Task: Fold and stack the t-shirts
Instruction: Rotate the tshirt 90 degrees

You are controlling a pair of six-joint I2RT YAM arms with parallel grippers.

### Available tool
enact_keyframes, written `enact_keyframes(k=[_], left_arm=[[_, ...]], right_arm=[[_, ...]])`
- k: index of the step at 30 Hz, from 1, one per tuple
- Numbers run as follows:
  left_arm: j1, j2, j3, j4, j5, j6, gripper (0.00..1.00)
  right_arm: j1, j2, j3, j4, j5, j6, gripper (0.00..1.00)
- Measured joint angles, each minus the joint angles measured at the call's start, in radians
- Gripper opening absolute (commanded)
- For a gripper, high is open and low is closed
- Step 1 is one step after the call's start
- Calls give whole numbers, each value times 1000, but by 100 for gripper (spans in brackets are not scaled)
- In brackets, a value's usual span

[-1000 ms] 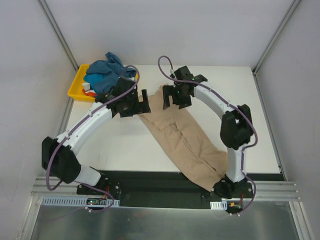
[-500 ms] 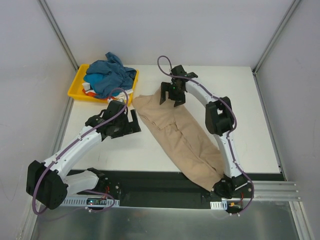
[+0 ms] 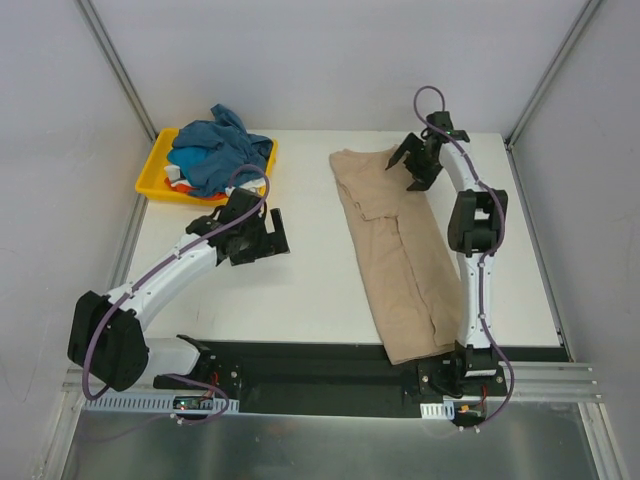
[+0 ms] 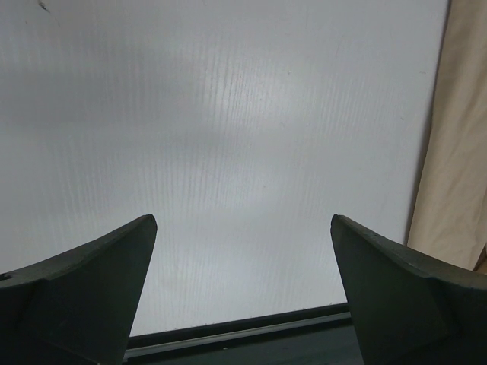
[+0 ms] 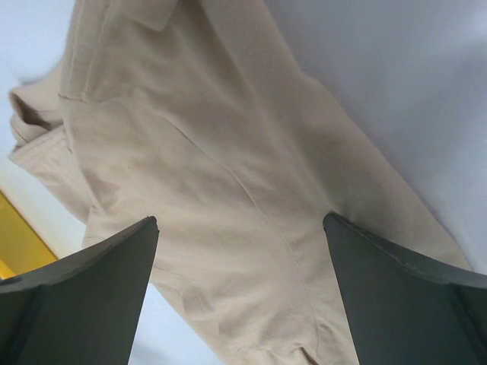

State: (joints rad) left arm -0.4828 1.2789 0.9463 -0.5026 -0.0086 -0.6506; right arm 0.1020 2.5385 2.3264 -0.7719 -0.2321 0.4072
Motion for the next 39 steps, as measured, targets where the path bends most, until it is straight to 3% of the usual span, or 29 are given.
enact_keyframes(k=[5,10,14,19,23,26,29,39], left_arm=[[0,20,28,2,3,7,99],[0,15,41,8,13,12,99],[0,-1,40,9,38,13,99],[-2,-29,20,22,62,12,99],[-3,-78,-17,23,83,12,99],[-3,-123,-42,24,88,12,99],[-3,-150,-56,28,89,12,99],[-9,-183,-107,28,106,9,99]], right_arm=[[-93,24,39,57,-23,50,97],[-123,-62,-48,56,-31,-103,97],[-93,-351,-335,23,13,-267,97],[5,-905,-851,50,180,-376,97],[104,-1115,-1167,37,244,-370,97],[163,-1126,-1377,20,256,-357,97],[188,-1126,-1487,-13,266,-343,97],[264,-988,-1482,71,256,-267,97]])
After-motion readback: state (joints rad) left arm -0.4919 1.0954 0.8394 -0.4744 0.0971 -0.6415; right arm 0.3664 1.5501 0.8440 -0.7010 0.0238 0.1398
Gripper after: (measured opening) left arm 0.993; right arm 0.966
